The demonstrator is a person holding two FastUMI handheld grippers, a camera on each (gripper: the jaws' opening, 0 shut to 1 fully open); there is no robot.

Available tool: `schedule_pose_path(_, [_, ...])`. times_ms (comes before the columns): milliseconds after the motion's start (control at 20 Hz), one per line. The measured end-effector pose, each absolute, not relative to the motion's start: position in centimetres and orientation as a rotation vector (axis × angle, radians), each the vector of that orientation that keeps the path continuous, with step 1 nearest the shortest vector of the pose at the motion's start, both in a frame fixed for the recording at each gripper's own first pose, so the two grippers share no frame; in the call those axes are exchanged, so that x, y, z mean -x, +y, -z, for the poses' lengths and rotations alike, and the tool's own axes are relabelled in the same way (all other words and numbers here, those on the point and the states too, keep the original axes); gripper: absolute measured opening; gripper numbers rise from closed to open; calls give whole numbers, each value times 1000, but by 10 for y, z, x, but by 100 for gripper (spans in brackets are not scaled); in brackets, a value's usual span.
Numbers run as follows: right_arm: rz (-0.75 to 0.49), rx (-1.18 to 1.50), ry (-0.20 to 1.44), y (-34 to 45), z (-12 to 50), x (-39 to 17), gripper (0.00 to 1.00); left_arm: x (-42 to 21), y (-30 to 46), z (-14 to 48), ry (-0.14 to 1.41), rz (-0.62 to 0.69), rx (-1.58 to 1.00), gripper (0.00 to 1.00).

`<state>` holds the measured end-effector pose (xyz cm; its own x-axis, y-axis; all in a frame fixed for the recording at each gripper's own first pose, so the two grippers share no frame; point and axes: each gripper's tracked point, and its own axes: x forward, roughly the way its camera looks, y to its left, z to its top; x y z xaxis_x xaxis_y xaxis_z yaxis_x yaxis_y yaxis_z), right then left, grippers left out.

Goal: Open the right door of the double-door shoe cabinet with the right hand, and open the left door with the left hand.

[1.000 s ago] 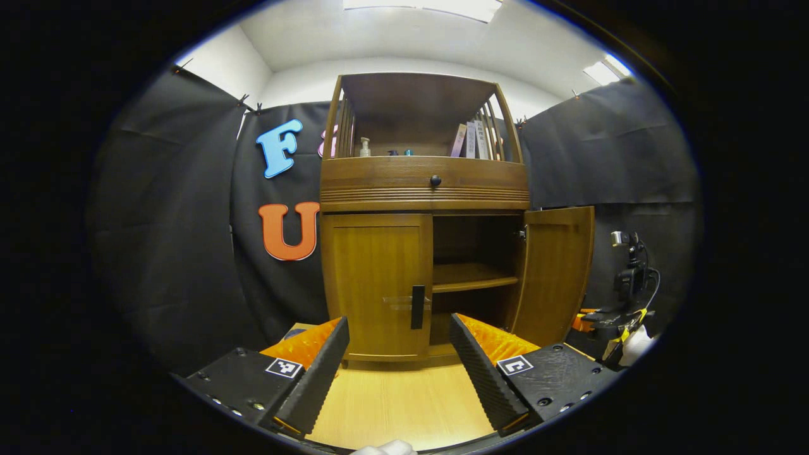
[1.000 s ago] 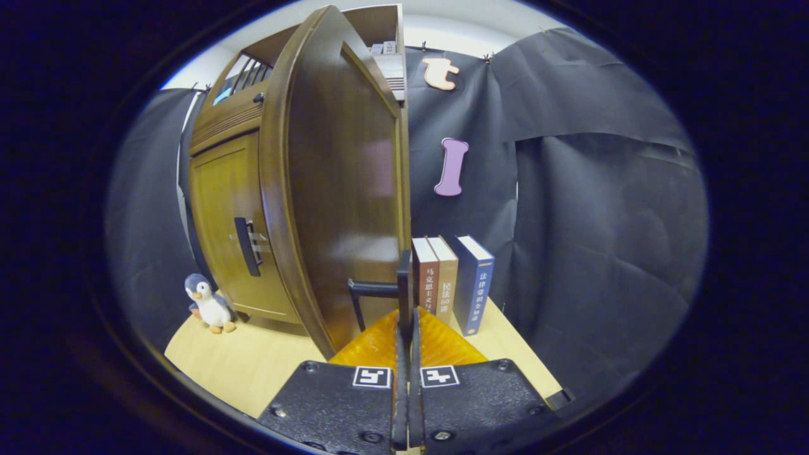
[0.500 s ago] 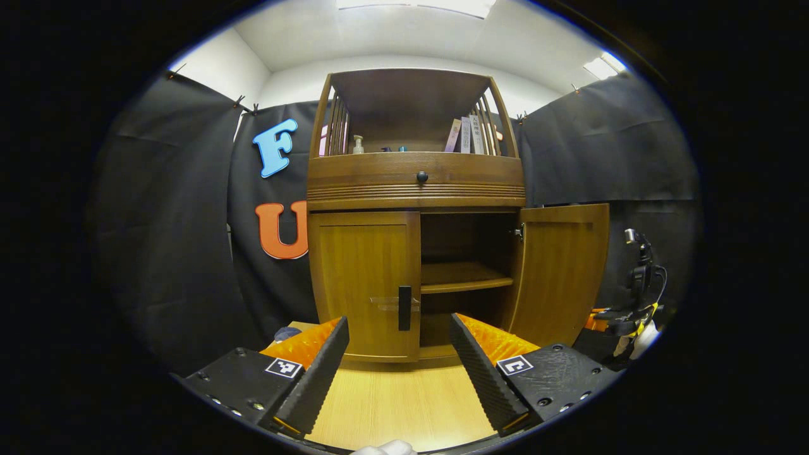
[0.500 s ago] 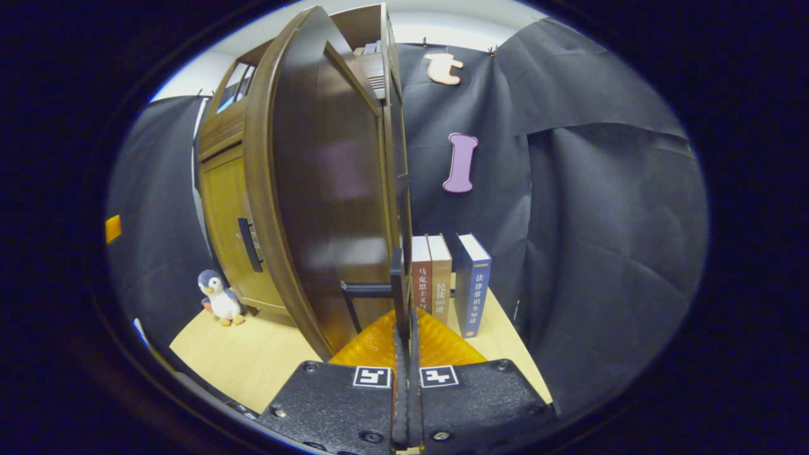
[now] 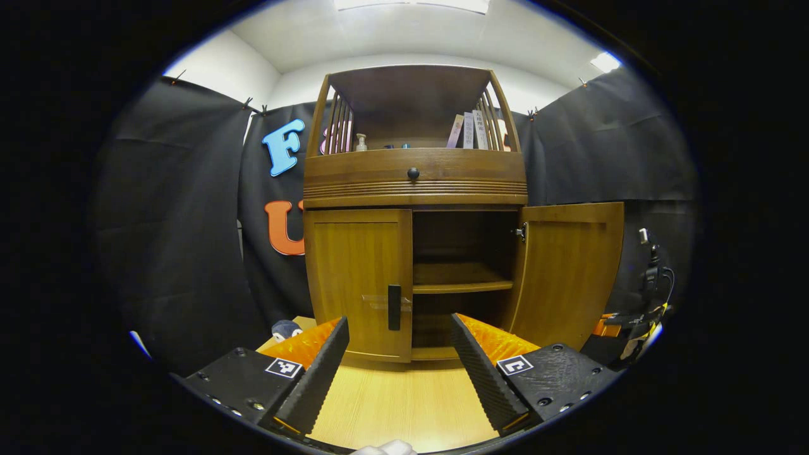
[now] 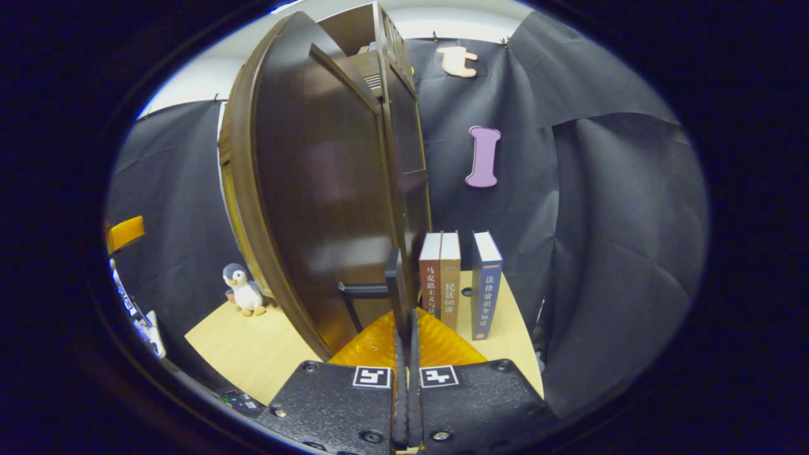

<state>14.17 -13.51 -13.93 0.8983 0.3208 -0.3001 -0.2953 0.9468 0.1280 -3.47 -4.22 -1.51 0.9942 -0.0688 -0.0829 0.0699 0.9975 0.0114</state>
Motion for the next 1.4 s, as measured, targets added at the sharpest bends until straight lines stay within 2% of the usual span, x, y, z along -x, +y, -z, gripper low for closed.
schedule_pose_path(250, [-289,-74,330,-142,140,-130,8,31,-38,15,88,70,-23,96])
schedule_pose_path(350, [-244,-75,331,-155,139,-118,17,29,-33,14,87,80,-24,96])
schedule_pose_path(500, [-141,-97,317,-173,122,-96,62,23,-19,13,82,104,-28,96])
schedule_pose_path(550, [-100,-103,300,-178,112,-88,69,21,-15,13,79,115,-32,96])
schedule_pose_path(600, [-72,-112,275,-177,99,-80,69,19,-9,14,79,123,-37,96])
schedule_pose_path(650, [-47,-115,248,-174,87,-70,73,16,-4,15,81,132,-41,96])
schedule_pose_path(750, [2,-104,186,-164,62,-55,89,11,7,18,80,150,-36,96])
schedule_pose_path(850, [29,-84,140,-143,42,-42,99,6,15,22,92,169,-30,96])
schedule_pose_path(1100, [37,-75,82,-71,23,-24,100,-4,44,30,103,191,-31,96])
schedule_pose_path(1400, [-55,-65,145,16,57,-20,100,-15,64,53,128,188,-38,96])
